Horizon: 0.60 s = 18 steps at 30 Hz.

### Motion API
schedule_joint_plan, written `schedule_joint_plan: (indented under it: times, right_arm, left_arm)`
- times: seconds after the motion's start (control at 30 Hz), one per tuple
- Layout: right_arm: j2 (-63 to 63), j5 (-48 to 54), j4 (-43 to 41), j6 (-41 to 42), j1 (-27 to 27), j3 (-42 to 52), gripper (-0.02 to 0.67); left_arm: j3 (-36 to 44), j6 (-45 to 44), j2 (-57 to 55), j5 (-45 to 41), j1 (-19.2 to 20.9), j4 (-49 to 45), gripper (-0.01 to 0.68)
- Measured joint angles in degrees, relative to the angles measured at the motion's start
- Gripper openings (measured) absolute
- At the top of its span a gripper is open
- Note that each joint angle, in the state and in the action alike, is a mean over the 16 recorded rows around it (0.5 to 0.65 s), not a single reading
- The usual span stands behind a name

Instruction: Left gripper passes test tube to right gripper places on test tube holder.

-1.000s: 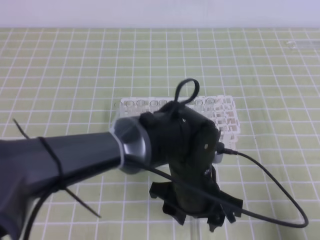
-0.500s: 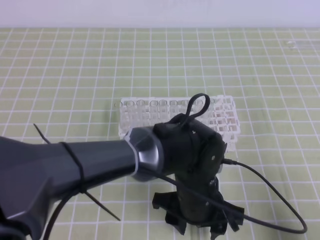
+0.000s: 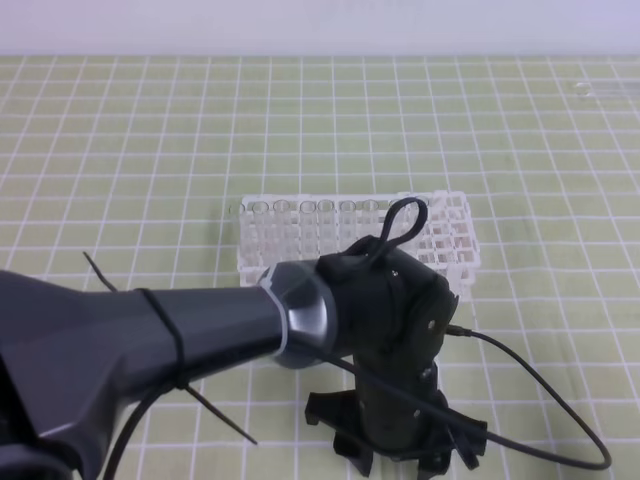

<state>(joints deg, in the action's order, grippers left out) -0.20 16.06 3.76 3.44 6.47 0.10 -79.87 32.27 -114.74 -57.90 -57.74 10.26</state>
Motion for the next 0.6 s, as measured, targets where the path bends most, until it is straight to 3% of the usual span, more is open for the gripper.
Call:
schedule_joint_plan:
  times: [0.37, 0.6]
  right_arm:
    - [0.0, 0.0, -0.1, -0.1, 0.0, 0.0, -0.017]
    - [0.0, 0.0, -0.1, -0.1, 0.0, 0.0, -0.017]
  left_arm:
    - [0.0, 0.3, 1.7, -0.6, -0.5, -1.5, 0.065]
    - [0.6, 0.3, 5.9, -0.4, -0.6, -6.2, 0.035]
